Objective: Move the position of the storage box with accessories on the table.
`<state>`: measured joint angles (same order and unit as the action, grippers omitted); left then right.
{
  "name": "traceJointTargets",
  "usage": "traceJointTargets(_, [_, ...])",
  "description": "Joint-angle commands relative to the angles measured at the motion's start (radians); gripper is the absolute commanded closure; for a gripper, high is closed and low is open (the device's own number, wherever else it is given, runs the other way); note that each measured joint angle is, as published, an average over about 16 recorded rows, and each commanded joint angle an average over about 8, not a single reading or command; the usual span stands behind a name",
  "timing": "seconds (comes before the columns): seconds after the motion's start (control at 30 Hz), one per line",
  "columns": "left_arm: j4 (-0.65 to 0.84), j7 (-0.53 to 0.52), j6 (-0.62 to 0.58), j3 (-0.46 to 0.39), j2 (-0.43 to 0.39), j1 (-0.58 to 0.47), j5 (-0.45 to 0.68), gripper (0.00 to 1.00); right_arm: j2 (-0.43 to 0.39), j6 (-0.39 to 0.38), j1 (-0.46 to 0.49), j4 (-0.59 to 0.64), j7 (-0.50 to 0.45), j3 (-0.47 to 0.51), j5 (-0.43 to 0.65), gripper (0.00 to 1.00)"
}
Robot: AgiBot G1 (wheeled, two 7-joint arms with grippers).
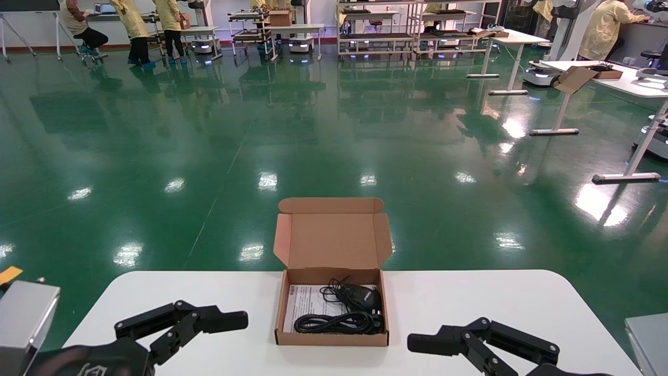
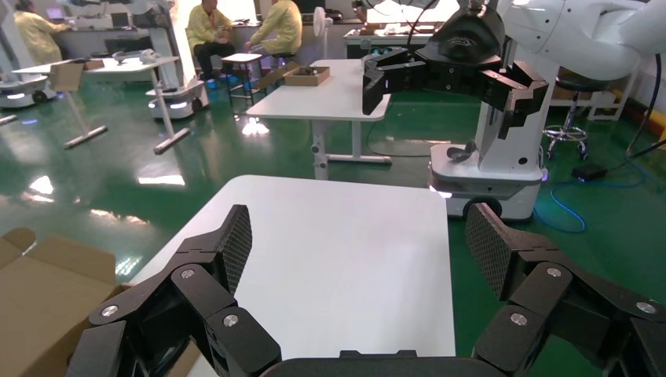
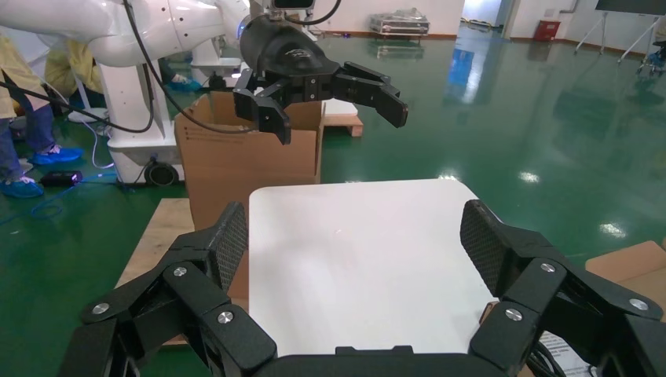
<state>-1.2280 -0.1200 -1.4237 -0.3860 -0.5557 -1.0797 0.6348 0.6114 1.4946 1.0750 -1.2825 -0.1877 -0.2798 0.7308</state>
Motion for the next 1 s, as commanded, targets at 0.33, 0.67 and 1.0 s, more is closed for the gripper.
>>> traceJointTargets(0.33, [0.0, 0.0, 0.0, 0.0, 0.0, 0.0, 0.0, 0.0, 0.0, 0.0, 0.0, 0.0, 0.0, 0.0, 0.0, 0.0])
traceJointTargets(0.67, [0.0, 0.0, 0.0, 0.0, 0.0, 0.0, 0.0, 0.0, -0.012, 0.008, 0.048, -0.001, -0.004, -0.014, 0.054, 0.0])
traceJointTargets(1.0, [0.0, 0.0, 0.0, 0.0, 0.0, 0.0, 0.0, 0.0, 0.094, 0.061, 0.458, 0.249, -0.064, -0.17, 0.391, 0.0])
